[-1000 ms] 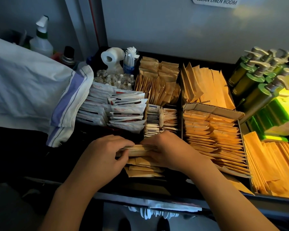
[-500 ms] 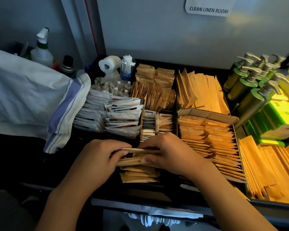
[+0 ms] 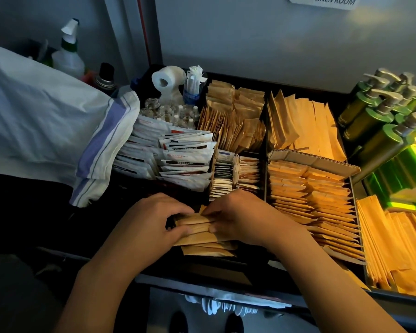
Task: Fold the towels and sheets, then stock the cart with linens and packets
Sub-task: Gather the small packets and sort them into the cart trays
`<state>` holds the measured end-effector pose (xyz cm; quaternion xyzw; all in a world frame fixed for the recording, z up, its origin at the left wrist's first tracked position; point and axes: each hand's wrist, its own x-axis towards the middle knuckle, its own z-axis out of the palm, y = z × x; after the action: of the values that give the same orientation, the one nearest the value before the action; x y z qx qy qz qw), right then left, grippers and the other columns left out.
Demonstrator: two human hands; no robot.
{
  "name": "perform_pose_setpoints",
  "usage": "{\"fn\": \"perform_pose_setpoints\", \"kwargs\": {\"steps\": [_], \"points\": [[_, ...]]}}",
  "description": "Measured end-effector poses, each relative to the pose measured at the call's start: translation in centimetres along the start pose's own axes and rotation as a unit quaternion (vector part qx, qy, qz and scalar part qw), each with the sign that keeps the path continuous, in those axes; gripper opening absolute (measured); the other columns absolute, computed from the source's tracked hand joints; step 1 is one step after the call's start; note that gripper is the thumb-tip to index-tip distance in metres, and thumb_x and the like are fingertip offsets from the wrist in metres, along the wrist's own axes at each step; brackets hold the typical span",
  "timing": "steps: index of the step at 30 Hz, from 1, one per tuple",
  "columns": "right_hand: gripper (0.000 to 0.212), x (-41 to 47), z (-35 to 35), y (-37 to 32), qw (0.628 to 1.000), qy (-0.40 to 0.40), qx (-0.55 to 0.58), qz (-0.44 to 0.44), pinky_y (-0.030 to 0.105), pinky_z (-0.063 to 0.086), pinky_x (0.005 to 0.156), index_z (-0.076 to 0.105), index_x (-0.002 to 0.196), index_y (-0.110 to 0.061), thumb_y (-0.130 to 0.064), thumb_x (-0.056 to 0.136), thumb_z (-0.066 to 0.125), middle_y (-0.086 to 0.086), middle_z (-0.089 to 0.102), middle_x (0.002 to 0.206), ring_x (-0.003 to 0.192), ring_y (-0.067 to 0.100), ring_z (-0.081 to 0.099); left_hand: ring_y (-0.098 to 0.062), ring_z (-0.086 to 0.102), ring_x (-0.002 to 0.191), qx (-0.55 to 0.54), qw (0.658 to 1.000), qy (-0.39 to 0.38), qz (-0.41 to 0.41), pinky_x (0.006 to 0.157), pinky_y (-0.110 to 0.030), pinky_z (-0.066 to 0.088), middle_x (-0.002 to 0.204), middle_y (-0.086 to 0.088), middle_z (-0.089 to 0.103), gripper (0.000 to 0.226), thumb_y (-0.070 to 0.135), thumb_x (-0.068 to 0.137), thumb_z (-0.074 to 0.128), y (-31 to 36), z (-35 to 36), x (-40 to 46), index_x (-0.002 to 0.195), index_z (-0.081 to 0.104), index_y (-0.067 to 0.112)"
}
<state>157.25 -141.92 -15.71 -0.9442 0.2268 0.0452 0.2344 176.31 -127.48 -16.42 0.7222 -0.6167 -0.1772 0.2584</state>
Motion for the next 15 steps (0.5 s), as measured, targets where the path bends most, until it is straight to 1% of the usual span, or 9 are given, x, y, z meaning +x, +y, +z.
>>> {"fn": "perform_pose_setpoints", "kwargs": {"steps": [2,3,4,5,7,9,11,13,15], "points": [[0.021,0.1,0.1,-0.3,0.999,0.013,-0.032,-0.011,0.038,0.055,0.076,0.07,0.11,-0.029,-0.038,0.094,0.062,-0.005,0.071,0.093,0.086,0.017,0.063,0.004,0.058,0.101,0.006,1.0,-0.013,-0.008,0.092,-0.031,0.052,0.103,0.033,0.058,0.049,0.052,0.07,0.087,0.0,0.1,0.0,0.116,0.071,0.046],[0.019,0.1,0.2,-0.5,0.999,0.02,-0.045,-0.012,0.04,0.055,0.072,0.068,0.105,-0.027,-0.038,0.093,0.059,-0.004,0.069,0.087,0.081,0.018,0.062,0.003,0.057,0.101,0.014,1.0,-0.015,-0.009,0.093,-0.032,0.052,0.103,0.034,0.056,0.051,0.051,0.071,0.087,0.1,0.1,0.1,0.119,0.07,0.046],[0.019,0.1,0.2,-0.7,0.998,0.026,-0.057,-0.011,0.041,0.054,0.071,0.066,0.104,-0.026,-0.039,0.091,0.059,-0.003,0.068,0.085,0.079,0.02,0.061,0.002,0.058,0.102,0.025,1.0,-0.01,-0.005,0.093,-0.034,0.052,0.103,0.033,0.055,0.048,0.047,0.074,0.087,0.2,0.2,0.1,0.12,0.071,0.044],[0.021,0.0,0.3,-0.9,0.997,0.033,-0.064,-0.012,0.041,0.054,0.071,0.066,0.106,-0.027,-0.04,0.091,0.059,-0.004,0.067,0.085,0.079,0.02,0.061,-0.001,0.059,0.101,0.037,0.999,0.001,0.003,0.092,-0.036,0.052,0.101,0.031,0.056,0.043,0.04,0.078,0.086,0.4,0.2,0.2,0.119,0.073,0.041],[0.026,-0.1,0.1,-1.0,0.998,0.047,-0.049,-0.012,0.038,0.054,0.072,0.067,0.112,-0.029,-0.039,0.088,0.062,-0.005,0.069,0.088,0.081,0.018,0.061,-0.005,0.062,0.097,0.062,0.997,0.027,0.026,0.085,-0.038,0.055,0.099,0.024,0.065,0.033,0.029,0.082,0.084,0.9,0.2,0.3,0.113,0.077,0.036],[0.024,-0.5,-0.4,-0.9,0.998,0.057,-0.018,-0.013,0.035,0.053,0.07,0.068,0.108,-0.03,-0.039,0.086,0.066,-0.006,0.069,0.089,0.08,0.015,0.06,-0.007,0.065,0.095,0.061,0.996,0.046,0.045,0.08,-0.039,0.057,0.1,0.019,0.071,0.027,0.024,0.085,0.082,1.4,-0.2,0.3,0.11,0.078,0.032],[0.02,-1.0,-0.9,-0.8,0.998,0.065,-0.003,-0.017,0.037,0.053,0.072,0.069,0.104,-0.029,-0.038,0.087,0.068,-0.007,0.07,0.091,0.082,0.014,0.062,-0.007,0.067,0.096,0.052,0.994,0.069,0.071,0.081,-0.041,0.058,0.103,0.017,0.073,0.028,0.019,0.086,0.08,1.7,-0.8,0.4,0.112,0.079,0.028],[0.024,-1.7,-1.5,-0.8,0.995,0.094,0.002,-0.024,0.039,0.054,0.078,0.071,0.113,-0.028,-0.03,0.089,0.069,-0.007,0.072,0.102,0.092,0.015,0.065,-0.006,0.066,0.101,0.047,0.989,0.098,0.103,0.085,-0.04,0.058,0.107,0.016,0.073,0.03,0.017,0.086,0.079,2.2,-1.5,0.5,0.114,0.078,0.027],[0.035,-2.7,-2.2,-0.9,0.988,0.152,0.005,-0.031,0.038,0.054,0.086,0.07,0.124,-0.027,-0.021,0.09,0.07,-0.008,0.071,0.111,0.101,0.012,0.064,-0.004,0.065,0.106,0.032,0.982,0.123,0.139,0.09,-0.035,0.056,0.111,0.016,0.072,0.028,0.018,0.091,0.075,2.9,-2.4,0.6,0.117,0.076,0.026]]}}
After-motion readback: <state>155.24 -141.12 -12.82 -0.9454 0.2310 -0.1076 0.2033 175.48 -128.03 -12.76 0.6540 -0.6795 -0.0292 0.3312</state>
